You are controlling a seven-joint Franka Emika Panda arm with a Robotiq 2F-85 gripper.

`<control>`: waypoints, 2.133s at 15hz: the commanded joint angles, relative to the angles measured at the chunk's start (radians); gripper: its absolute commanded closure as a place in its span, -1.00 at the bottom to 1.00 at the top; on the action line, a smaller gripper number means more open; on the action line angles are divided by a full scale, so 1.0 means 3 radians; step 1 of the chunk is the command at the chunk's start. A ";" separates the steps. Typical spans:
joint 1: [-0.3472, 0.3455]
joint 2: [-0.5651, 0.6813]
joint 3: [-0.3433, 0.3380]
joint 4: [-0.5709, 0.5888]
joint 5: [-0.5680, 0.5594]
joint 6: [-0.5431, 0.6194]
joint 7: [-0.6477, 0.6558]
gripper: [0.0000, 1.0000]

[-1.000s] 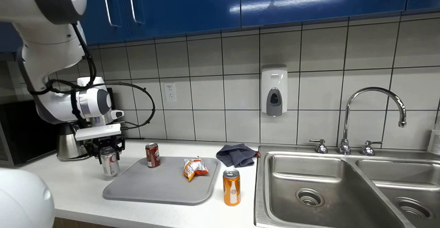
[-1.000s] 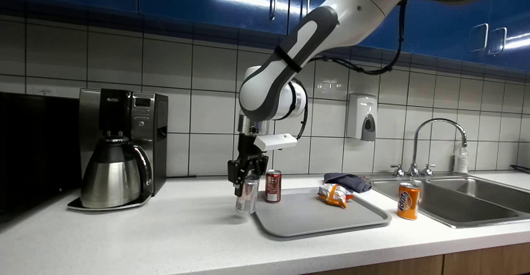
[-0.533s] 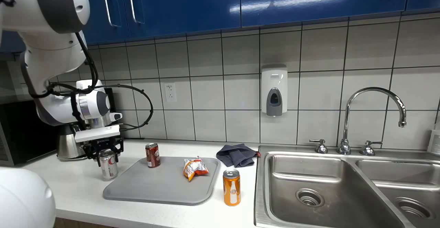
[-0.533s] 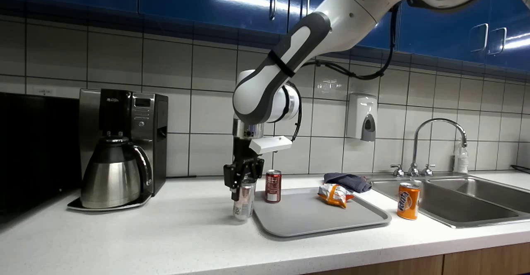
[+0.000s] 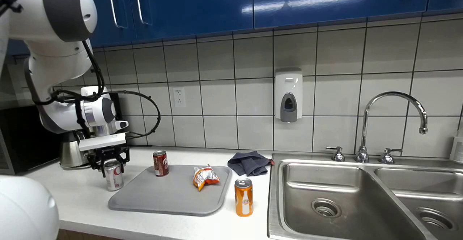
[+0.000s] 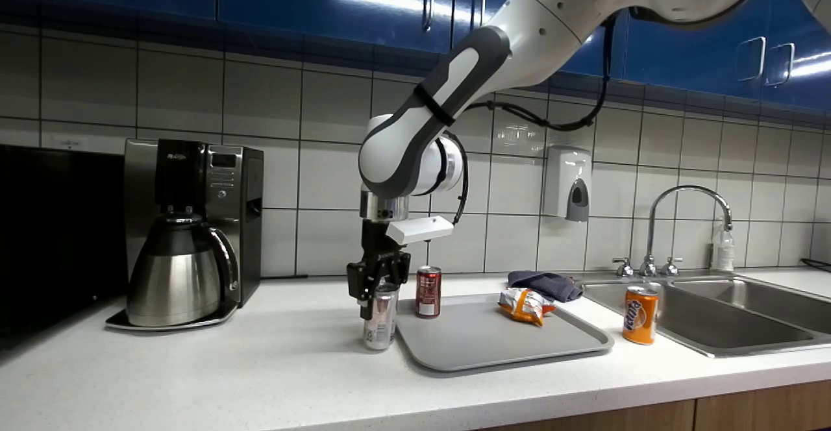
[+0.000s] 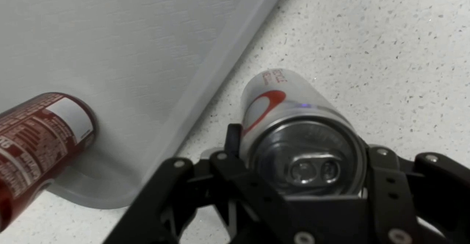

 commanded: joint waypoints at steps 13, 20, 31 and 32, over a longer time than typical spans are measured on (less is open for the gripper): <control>0.0019 -0.0072 0.0007 0.0192 -0.0075 -0.0296 -0.0057 -1.00; -0.0045 -0.0338 0.0002 0.0097 -0.0056 -0.0201 -0.0063 -1.00; -0.0273 -0.0545 -0.0095 -0.0055 0.0020 -0.0064 0.0037 -1.00; -0.0292 -0.0552 -0.0105 -0.0068 0.0036 -0.0048 0.0053 -1.00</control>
